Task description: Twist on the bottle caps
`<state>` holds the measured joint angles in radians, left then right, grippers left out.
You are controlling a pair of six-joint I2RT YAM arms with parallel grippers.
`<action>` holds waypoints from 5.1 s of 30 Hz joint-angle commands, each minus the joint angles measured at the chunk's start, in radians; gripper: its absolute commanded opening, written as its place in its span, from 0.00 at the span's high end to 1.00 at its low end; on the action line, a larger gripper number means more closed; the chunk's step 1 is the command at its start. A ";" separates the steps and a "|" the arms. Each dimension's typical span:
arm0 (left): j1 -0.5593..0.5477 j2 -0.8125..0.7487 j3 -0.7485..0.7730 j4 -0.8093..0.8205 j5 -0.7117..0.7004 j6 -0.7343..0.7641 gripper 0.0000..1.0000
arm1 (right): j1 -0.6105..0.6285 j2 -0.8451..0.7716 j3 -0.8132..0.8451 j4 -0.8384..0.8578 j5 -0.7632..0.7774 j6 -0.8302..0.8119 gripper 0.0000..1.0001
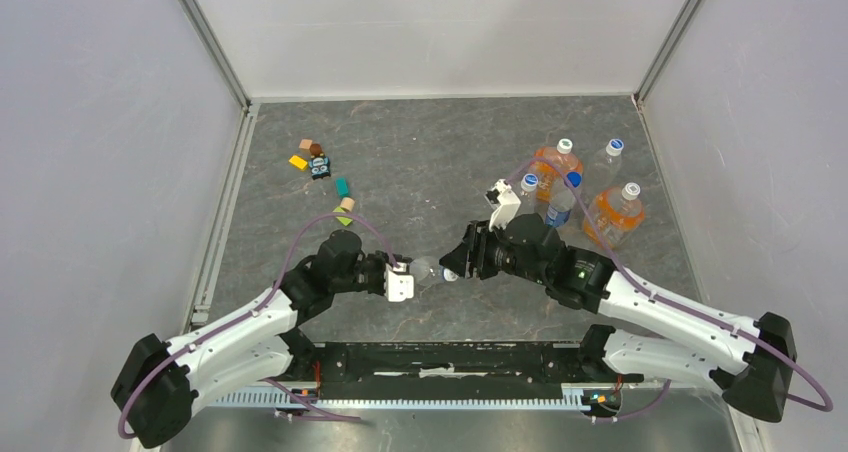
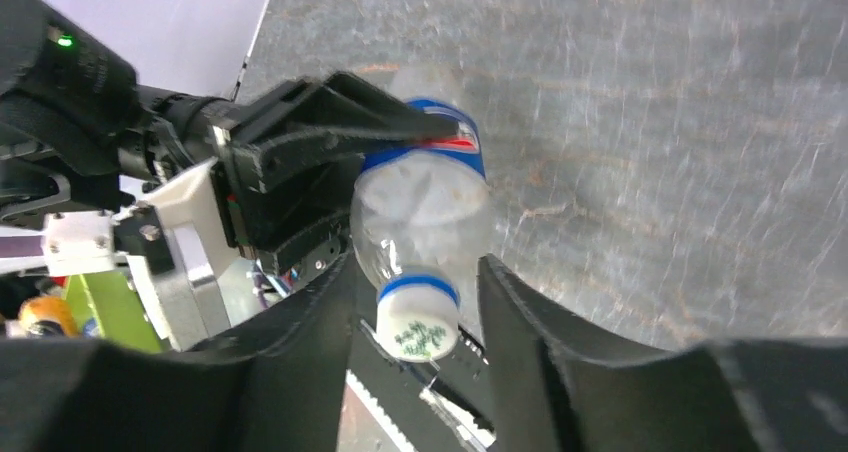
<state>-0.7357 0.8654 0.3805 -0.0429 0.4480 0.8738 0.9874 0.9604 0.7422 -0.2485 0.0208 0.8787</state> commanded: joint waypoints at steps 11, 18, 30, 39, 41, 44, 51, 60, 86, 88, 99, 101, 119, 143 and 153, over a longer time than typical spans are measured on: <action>-0.018 -0.006 0.038 0.049 0.066 0.014 0.57 | -0.006 -0.141 0.084 0.138 -0.330 -1.013 0.17; -0.019 0.004 0.040 0.050 0.069 0.013 0.57 | -0.004 -0.108 0.161 -0.173 -0.421 -1.487 0.14; -0.020 0.017 0.043 0.049 0.075 0.013 0.57 | 0.103 -0.112 0.108 -0.233 -0.314 -1.771 0.20; -0.021 0.016 0.043 0.049 0.072 0.011 0.57 | 0.171 -0.059 0.080 -0.215 -0.191 -1.815 0.30; -0.021 0.015 0.042 0.049 0.072 0.011 0.57 | 0.178 -0.048 0.077 -0.209 -0.179 -1.816 0.33; -0.021 0.015 0.043 0.049 0.072 0.011 0.57 | 0.190 -0.039 0.071 -0.197 -0.166 -1.821 0.37; -0.022 0.011 0.044 0.026 0.072 0.010 0.57 | 0.218 -0.011 0.065 -0.181 -0.116 -1.834 0.45; -0.022 0.009 0.044 0.022 0.071 0.010 0.57 | 0.230 0.001 0.054 -0.135 -0.090 -1.814 0.58; -0.022 0.001 0.044 0.021 0.071 0.013 0.57 | 0.173 0.089 0.118 -0.028 0.001 -0.844 1.00; -0.022 0.001 0.046 0.021 0.072 0.012 0.57 | 0.135 0.078 0.094 0.007 -0.041 -0.725 1.00; -0.025 -0.005 0.046 0.021 0.075 0.012 0.57 | 0.023 0.070 0.066 0.006 0.035 0.006 1.00; -0.025 -0.005 0.046 0.021 0.075 0.012 0.57 | 0.023 0.049 0.043 0.019 0.057 0.120 1.00; -0.027 0.000 0.051 0.008 0.070 0.014 0.57 | 0.019 -0.153 -0.032 0.241 0.075 -0.353 0.22; -0.028 0.016 0.051 0.000 0.063 0.014 0.57 | 0.072 -0.109 0.101 -0.204 -0.336 -1.734 0.16; -0.028 0.020 0.054 -0.002 0.066 0.013 0.57 | 0.174 -0.050 0.111 -0.187 -0.199 -1.764 0.30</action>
<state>-0.7597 0.8806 0.4000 -0.0586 0.4820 0.8738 1.1397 0.8948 0.8104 -0.4435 -0.2489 -0.8425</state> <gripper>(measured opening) 0.433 0.724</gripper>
